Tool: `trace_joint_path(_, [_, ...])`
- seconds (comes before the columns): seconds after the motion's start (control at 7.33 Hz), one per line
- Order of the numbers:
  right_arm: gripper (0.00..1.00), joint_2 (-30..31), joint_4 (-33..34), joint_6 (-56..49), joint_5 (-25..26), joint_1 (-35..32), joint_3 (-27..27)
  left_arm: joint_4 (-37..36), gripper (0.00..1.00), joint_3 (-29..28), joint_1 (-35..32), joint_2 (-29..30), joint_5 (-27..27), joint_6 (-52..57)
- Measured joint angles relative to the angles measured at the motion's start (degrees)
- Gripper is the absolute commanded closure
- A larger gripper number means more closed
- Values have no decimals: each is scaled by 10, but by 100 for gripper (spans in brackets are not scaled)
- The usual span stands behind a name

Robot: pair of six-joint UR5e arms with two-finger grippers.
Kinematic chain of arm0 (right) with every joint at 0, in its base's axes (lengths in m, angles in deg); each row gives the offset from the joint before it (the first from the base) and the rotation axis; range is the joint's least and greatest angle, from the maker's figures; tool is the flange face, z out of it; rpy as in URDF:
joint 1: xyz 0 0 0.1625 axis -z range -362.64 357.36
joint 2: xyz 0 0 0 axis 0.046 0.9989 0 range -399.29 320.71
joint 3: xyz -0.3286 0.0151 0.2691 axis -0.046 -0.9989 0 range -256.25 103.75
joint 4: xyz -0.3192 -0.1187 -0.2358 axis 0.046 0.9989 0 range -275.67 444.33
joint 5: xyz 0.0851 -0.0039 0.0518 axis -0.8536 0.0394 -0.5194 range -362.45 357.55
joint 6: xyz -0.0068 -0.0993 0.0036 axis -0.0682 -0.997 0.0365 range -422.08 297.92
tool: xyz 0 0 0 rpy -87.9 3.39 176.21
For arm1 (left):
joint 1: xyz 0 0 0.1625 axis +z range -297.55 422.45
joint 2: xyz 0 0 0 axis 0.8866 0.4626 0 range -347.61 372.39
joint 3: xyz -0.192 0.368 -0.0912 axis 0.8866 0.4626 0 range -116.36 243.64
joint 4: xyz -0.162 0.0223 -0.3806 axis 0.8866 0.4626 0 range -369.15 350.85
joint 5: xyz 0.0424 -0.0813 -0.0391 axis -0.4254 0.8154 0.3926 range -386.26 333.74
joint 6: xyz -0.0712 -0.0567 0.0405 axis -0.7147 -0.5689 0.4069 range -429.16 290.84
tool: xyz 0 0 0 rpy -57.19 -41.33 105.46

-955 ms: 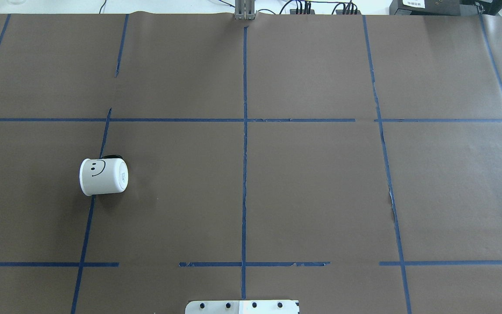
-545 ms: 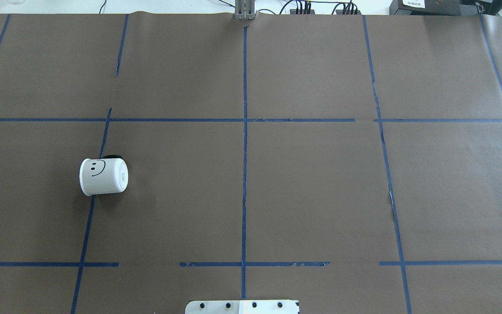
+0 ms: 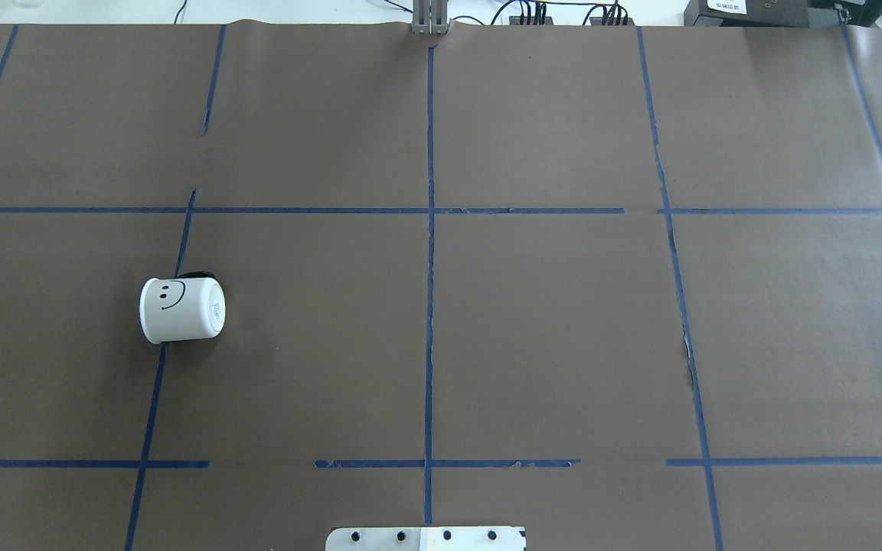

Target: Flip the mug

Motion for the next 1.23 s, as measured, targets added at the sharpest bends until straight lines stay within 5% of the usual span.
trace_joint_path(0.27, [0, 0, 0, 0, 0, 0, 0, 62, 0, 1, 96, -2, -60, -181])
trace_joint_path(0.82, [0, 0, 0, 0, 0, 0, 0, 252, 1, -13, 233, -4, -77, -521])
trace_joint_path(1.23, [0, 0, 0, 0, 0, 0, 0, 442, 14, -83, 289, -4, -109, -629])
